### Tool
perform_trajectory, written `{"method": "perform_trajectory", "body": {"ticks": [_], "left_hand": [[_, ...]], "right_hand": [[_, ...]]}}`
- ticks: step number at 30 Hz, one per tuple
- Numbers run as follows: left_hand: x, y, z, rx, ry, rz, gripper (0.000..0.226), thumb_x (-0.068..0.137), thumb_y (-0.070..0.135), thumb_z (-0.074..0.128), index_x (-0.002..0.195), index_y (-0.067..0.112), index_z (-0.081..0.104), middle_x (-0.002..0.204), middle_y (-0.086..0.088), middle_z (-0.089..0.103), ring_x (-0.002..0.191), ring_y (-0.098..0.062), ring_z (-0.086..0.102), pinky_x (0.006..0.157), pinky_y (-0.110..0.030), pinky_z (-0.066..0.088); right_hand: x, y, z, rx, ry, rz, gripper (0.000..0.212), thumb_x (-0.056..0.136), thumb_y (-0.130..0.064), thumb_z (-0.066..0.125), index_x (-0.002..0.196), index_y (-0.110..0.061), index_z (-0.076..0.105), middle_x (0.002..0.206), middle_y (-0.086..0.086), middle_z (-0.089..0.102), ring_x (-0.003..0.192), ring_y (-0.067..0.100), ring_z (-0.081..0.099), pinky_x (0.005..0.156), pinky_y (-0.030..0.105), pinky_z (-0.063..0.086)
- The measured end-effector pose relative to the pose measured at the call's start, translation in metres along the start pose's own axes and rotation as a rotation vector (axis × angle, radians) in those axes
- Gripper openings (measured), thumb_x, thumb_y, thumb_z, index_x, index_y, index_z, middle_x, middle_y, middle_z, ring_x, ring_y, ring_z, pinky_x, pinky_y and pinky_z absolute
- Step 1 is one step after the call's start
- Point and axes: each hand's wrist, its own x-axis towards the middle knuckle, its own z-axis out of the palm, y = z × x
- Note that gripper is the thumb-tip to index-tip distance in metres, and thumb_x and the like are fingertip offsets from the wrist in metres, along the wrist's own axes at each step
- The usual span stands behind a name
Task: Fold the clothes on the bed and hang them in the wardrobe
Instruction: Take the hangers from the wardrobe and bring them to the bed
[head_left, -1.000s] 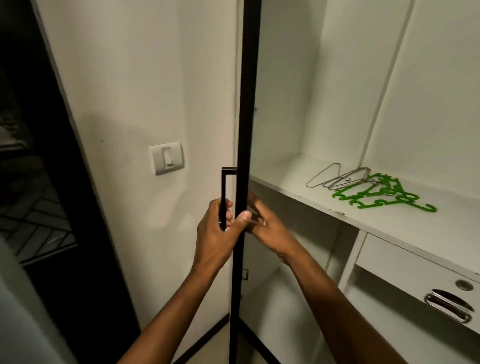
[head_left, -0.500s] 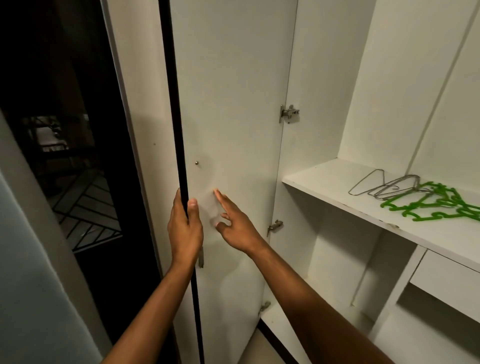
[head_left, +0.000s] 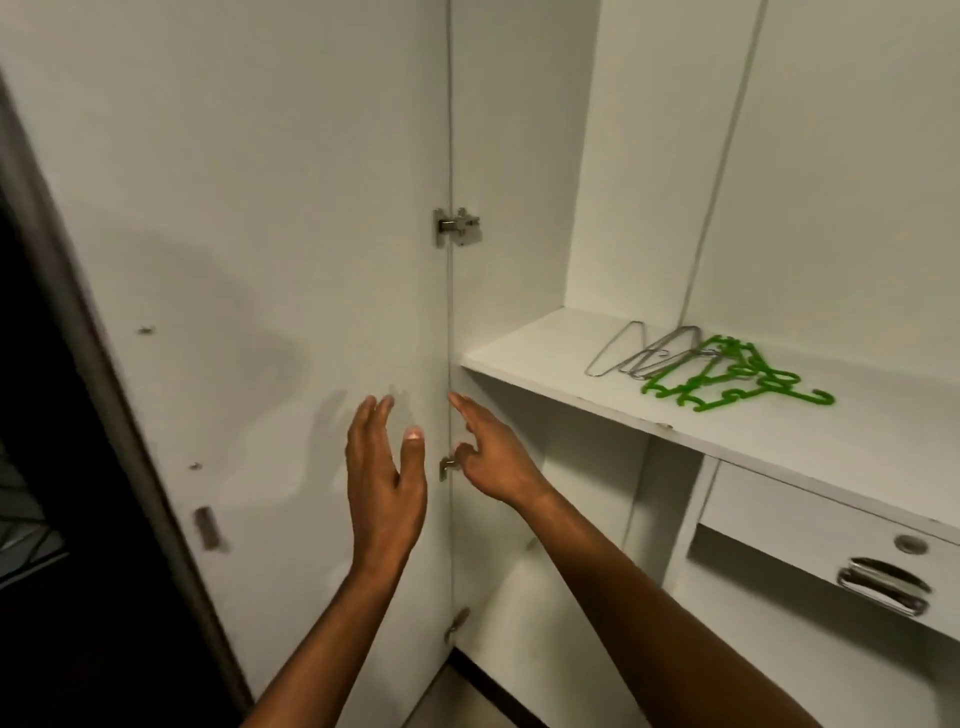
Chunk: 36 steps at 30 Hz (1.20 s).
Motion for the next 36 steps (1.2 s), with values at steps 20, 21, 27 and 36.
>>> {"method": "perform_trajectory", "body": {"ticks": [20,21,27,36], "left_hand": [[0.103,0.037,0.435,0.317,-0.671,0.251,0.029,0.097,0.03,0.053,0.118,0.018,0.068,0.116,-0.007,0.07,0.111,-0.029,0.06,0.092,-0.04,0.048],[0.107,0.036,0.448,0.363,-0.689,0.255,0.029,0.098,0.029,0.054,0.121,0.018,0.067,0.118,-0.007,0.069,0.113,-0.029,0.059,0.093,-0.041,0.047],[0.132,0.033,0.512,0.628,-0.749,0.187,0.034,0.101,0.035,0.045,0.126,0.019,0.061,0.125,-0.008,0.064,0.118,-0.029,0.055,0.097,-0.042,0.045],[0.14,0.029,0.554,0.619,-0.743,-0.004,0.022,0.095,0.028,0.053,0.113,0.019,0.063,0.111,-0.005,0.064,0.112,-0.028,0.056,0.099,-0.045,0.034]], "right_hand": [[0.019,0.324,-0.322,-0.47,0.588,0.712,0.035,0.095,-0.023,0.052,0.13,-0.016,0.056,0.129,0.012,0.052,0.122,0.036,0.046,0.098,0.044,0.04],[0.018,0.337,-0.327,-0.483,0.583,0.759,0.038,0.094,-0.023,0.052,0.131,-0.017,0.054,0.132,0.011,0.049,0.125,0.036,0.043,0.101,0.046,0.037],[0.018,0.403,-0.35,-0.527,0.477,0.957,0.04,0.095,-0.025,0.047,0.135,-0.017,0.047,0.133,0.013,0.049,0.127,0.036,0.04,0.104,0.046,0.032],[0.034,0.442,-0.369,-0.531,0.407,0.768,0.033,0.094,-0.016,0.055,0.127,-0.017,0.06,0.124,0.015,0.055,0.121,0.036,0.045,0.097,0.037,0.039]]}}
